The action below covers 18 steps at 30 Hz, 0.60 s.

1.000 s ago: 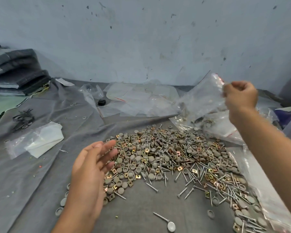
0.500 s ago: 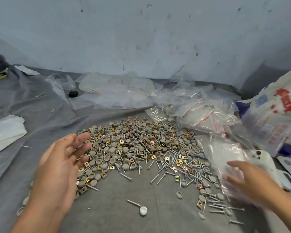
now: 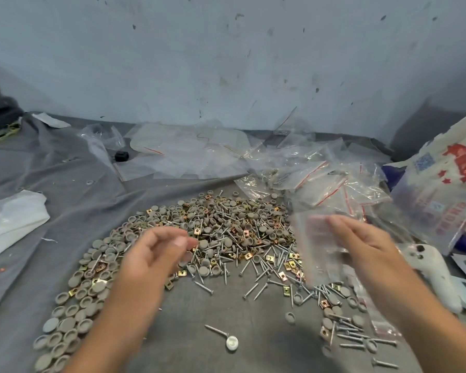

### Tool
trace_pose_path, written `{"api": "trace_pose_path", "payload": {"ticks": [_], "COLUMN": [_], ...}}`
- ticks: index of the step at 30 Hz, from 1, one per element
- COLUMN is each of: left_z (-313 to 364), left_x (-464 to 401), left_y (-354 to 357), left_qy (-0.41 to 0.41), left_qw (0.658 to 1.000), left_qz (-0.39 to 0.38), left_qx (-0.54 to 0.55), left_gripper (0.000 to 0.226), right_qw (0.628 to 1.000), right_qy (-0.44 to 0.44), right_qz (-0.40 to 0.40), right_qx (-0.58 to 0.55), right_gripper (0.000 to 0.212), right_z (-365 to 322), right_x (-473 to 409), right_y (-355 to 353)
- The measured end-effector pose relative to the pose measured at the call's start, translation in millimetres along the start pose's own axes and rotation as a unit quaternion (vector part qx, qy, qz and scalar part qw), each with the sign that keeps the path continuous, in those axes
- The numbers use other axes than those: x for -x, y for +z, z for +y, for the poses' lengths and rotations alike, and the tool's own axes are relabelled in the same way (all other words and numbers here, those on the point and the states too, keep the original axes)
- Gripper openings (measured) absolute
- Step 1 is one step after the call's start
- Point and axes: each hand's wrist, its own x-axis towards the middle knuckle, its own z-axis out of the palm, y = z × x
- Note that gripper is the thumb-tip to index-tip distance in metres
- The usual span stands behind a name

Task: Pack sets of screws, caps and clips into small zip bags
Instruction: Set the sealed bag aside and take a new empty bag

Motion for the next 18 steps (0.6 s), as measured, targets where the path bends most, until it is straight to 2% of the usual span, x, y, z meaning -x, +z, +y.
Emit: {"api": "trace_pose_path", "payload": {"ticks": [2, 4, 6, 9, 11, 13, 14, 18], "left_z": [0.5, -1.0, -2.0, 2.9, 3.7, 2.6, 1.3, -4.7], "left_x": [8.8, 15.2, 15.0, 10.7, 7.5, 6.6, 7.2, 14.9], "left_y": [8.7, 14.9, 16.5, 12.4, 8.1, 6.6, 6.5, 9.9], "left_qy": [0.007, 0.004, 0.007, 0.027, 0.032, 0.029, 0.034, 0.111], "left_qw": [0.995, 0.988, 0.990, 0.994, 0.997, 0.999, 0.999, 0.978], "left_qz": [-0.098, -0.149, -0.142, -0.100, -0.063, -0.031, -0.022, -0.017], "left_qx": [-0.035, -0.038, -0.023, 0.020, 0.033, 0.023, 0.000, -0.178], "left_gripper": [0.039, 0.046, 0.037, 0.010, 0.013, 0.016, 0.016, 0.021], "right_qw": [0.994, 0.983, 0.971, 0.953, 0.965, 0.991, 0.995, 0.989], "right_qy": [0.031, 0.049, 0.063, 0.094, 0.085, 0.018, -0.018, -0.039], "right_qz": [-0.052, -0.087, -0.114, -0.133, -0.093, -0.004, 0.010, -0.098], "right_qx": [-0.089, -0.156, -0.201, -0.257, -0.230, -0.130, -0.094, -0.102], "right_gripper": [0.034, 0.035, 0.036, 0.039, 0.038, 0.034, 0.035, 0.040], "right_z": [-11.6, -19.2, -19.9, -11.3, -2.9, 3.6, 4.7, 2.9], "right_x": [-4.5, -6.9, -7.5, -8.3, -7.4, -2.1, 2.3, 18.1], "right_y": [39.9, 76.2, 100.4, 118.4, 125.4, 128.1, 129.0, 139.2]}}
